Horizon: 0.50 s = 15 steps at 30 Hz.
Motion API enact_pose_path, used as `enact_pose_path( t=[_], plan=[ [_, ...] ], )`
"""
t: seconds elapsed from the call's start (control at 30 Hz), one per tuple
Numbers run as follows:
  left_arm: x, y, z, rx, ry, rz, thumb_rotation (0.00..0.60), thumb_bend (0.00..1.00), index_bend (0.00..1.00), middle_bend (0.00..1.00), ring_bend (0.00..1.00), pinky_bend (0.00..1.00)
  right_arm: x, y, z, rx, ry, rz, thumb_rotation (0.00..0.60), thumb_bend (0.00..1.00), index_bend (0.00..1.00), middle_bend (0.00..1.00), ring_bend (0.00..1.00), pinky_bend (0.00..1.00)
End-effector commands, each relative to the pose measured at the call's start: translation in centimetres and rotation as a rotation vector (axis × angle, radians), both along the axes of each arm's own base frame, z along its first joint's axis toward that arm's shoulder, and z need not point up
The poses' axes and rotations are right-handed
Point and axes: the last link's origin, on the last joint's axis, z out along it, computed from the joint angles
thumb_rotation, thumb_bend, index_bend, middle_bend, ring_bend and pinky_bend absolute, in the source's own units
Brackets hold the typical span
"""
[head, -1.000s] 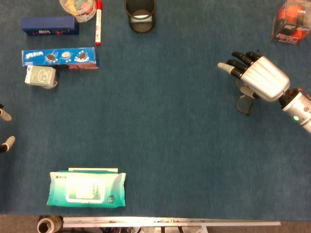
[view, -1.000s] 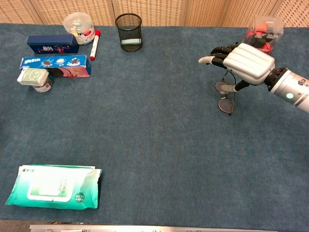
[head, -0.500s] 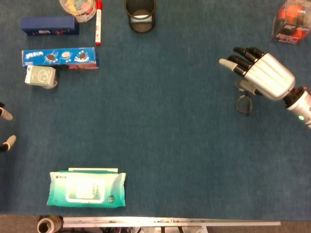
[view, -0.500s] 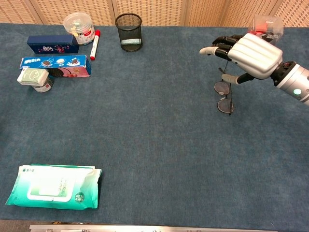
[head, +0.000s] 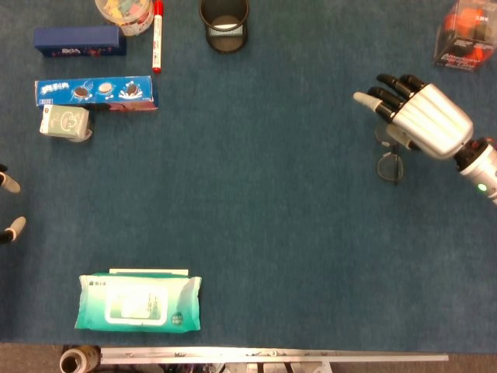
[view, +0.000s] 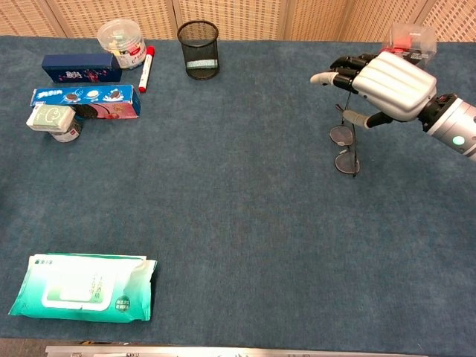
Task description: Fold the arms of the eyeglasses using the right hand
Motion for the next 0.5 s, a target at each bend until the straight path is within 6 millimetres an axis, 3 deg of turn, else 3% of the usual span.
enact_pose_path(
  t=[0.03, 0.5],
  plan=[
    [-0.03, 0.00, -0.05, -0.001, -0.001, 0.000, 0.600, 0.18, 0.42, 0.28, 0.26, 0.45, -0.14, -0.01, -0.04, 0.001, 0.003, -0.007, 0.600, 0.34, 0.18, 0.29, 0.18, 0.34],
    [-0.09, 0.01, -0.05, -0.002, -0.002, 0.003, 0.600, 0.18, 0.42, 0.28, 0.26, 0.45, -0.61, -0.18, -0.83, 0.023, 0.015, -0.044, 0.600, 0.34, 0.18, 0.29, 0.18, 0.34]
  ],
)
